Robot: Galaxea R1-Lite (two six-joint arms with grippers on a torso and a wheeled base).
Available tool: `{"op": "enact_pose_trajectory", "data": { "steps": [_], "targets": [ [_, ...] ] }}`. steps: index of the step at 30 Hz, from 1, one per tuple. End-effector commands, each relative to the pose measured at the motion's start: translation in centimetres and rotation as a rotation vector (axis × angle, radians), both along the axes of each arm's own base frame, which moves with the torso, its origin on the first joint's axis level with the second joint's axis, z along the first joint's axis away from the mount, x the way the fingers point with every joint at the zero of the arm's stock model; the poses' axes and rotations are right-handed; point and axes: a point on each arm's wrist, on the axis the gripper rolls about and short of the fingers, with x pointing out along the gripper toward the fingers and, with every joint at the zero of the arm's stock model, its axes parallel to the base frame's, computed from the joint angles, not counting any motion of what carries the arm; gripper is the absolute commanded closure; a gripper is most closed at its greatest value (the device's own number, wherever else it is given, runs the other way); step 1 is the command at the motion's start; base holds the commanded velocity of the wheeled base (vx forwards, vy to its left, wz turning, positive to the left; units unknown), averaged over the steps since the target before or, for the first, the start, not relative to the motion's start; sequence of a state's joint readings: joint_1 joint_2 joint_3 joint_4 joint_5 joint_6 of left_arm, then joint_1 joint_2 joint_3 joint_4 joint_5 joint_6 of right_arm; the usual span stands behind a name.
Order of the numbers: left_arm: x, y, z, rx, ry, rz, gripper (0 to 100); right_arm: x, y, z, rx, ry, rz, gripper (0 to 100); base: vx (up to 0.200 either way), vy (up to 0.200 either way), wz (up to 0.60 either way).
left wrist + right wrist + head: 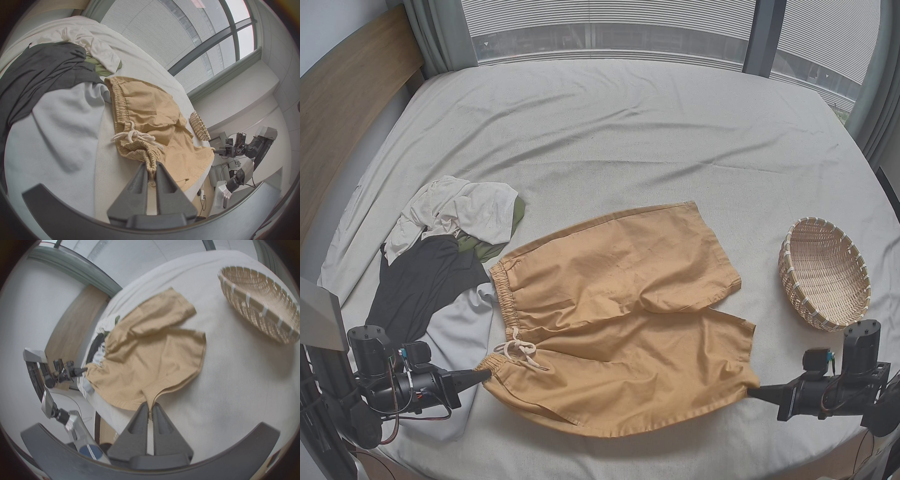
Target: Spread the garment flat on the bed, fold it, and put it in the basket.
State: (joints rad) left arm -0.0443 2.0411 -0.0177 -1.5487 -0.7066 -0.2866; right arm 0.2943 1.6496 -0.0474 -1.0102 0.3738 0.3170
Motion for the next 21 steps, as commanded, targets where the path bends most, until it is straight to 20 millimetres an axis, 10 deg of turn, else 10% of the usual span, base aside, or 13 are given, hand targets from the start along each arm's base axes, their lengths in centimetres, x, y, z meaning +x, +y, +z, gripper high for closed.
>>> {"op": "enact_pose_trajectory", "data": {
  "steps": [1,21],
  "targets": [
    [-0.2,-0.5,2.4,-0.037,-0.090,-0.008,100,1.7,0.4,3.6,0.101,-0.158,-0.033,100,0.000,0.000,0.00],
    [1.8,-0.6,5.2,-0.169,-0.146,0.043,100,6.0,-0.5,8.3,0.205,-0.318,0.005,100,0.000,0.000,0.00]
  ]
}}
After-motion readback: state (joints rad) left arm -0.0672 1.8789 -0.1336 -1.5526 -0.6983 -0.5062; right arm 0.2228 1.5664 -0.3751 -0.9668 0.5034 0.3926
